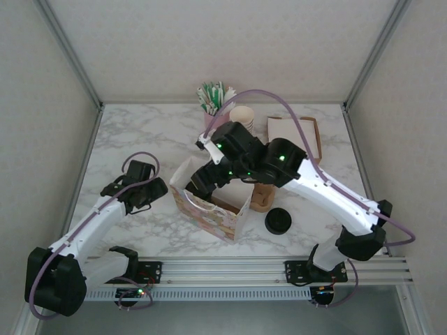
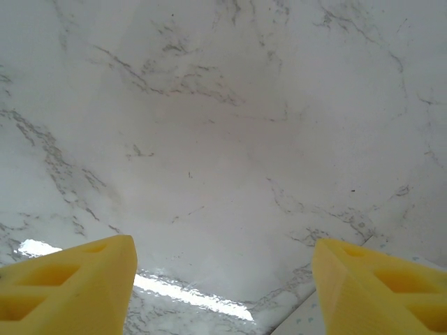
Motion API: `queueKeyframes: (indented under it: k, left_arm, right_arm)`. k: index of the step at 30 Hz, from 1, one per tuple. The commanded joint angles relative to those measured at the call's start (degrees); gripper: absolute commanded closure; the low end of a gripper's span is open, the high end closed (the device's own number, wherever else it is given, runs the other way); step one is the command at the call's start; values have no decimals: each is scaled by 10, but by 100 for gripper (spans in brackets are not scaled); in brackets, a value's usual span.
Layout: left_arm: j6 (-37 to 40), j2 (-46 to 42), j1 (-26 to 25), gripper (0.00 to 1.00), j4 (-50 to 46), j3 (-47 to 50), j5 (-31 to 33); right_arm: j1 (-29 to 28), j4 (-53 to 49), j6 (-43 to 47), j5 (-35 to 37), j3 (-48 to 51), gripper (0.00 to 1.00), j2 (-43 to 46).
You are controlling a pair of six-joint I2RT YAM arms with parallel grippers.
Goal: Pack the takeout coffee
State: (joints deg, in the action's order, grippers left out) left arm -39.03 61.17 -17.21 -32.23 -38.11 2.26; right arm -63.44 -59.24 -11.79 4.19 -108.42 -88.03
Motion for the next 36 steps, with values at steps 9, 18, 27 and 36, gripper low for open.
queueKeyframes:
  k: [9, 18, 27, 36]
  left_arm:
    - [16, -25, -6, 33, -37, -30, 28]
    - [38, -68, -7, 32, -87, -71, 45]
    - [70, -102, -6, 33, -105, -102, 43]
    - [98, -90, -6, 41, -97, -115, -1]
  right_arm:
    - [4, 39, 42, 121, -89, 29, 16]
    - [124, 77, 70, 61, -188, 40, -86]
    - [251, 130, 45, -14, -254, 60, -209]
    - [343, 168, -7, -75, -316, 67, -326]
